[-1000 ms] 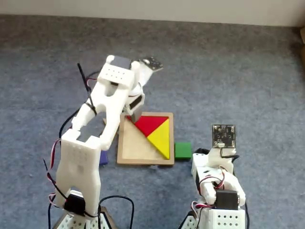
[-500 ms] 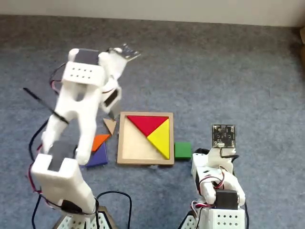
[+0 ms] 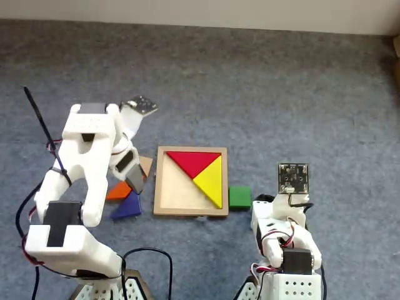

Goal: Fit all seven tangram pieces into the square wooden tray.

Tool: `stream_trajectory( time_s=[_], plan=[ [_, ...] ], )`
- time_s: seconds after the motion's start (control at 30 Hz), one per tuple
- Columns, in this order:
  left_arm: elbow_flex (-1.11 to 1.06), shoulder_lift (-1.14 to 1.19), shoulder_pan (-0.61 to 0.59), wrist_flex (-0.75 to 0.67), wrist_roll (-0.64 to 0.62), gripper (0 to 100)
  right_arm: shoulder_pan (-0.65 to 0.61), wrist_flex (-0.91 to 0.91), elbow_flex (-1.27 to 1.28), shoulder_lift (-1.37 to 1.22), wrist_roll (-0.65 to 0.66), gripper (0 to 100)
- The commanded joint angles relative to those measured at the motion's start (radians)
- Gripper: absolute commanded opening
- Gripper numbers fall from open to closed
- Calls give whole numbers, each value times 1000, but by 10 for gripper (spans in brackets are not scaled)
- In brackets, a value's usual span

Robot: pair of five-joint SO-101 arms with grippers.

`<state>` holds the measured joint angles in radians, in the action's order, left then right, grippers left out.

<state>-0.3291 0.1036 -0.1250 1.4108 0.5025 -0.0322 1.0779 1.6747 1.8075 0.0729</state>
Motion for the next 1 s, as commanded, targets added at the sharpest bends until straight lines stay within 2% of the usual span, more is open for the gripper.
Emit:
stream_trajectory(
  time_s=[0.0, 0.07, 0.2, 0.3, 0.4, 0.6, 0.87, 0.97],
  plan=[
    [-81, -45, -30, -123, 8, 284, 13, -12, 91, 5, 11, 27],
    [-122, -45, -30, -183, -2, 284, 13, -12, 91, 5, 11, 27],
    [-194, -44, -25, -316, -112, 284, 13, -12, 91, 5, 11, 27],
    [-234, -44, -22, -364, -117, 284, 13, -12, 91, 5, 11, 27],
    [-240, -44, -22, -365, -118, 259, 13, -12, 91, 5, 11, 27],
    [-245, -44, -22, -365, -114, 103, 13, -12, 91, 5, 11, 27],
    [-216, -54, -7, -358, -118, 91, 13, -12, 91, 5, 11, 27],
    [-174, -54, 4, -302, -118, 91, 15, -12, 91, 5, 11, 27]
  ],
)
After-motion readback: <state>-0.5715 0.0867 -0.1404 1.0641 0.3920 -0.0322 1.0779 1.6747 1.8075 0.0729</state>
